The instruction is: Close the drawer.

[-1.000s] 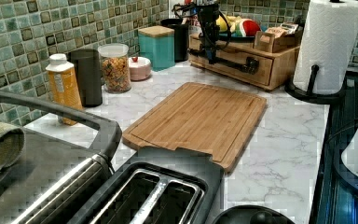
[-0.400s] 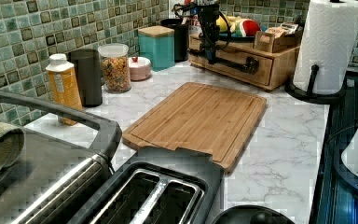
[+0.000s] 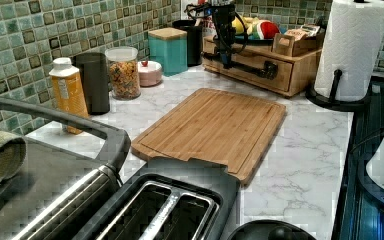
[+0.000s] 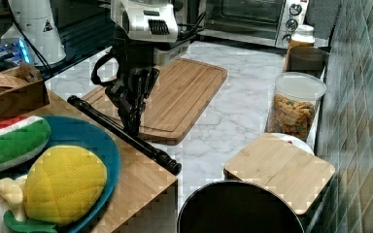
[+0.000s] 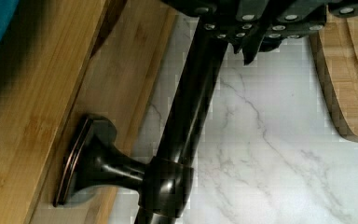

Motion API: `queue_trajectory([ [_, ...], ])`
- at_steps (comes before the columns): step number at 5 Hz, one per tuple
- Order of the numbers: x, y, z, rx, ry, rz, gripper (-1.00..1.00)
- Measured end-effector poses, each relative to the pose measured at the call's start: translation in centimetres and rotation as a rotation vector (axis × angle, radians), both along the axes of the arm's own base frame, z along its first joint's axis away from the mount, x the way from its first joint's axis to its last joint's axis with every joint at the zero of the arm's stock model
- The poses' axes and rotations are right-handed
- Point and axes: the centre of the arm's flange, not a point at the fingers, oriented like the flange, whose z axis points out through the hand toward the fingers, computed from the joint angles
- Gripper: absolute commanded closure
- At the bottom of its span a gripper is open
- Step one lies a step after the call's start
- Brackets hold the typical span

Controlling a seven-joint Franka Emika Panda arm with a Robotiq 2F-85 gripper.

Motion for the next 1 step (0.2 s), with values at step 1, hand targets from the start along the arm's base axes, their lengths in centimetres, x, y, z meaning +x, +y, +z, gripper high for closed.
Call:
queue_trajectory([
  [1, -0.04, -0.03, -0.03, 0.0, 0.0, -0.001, 1.0],
])
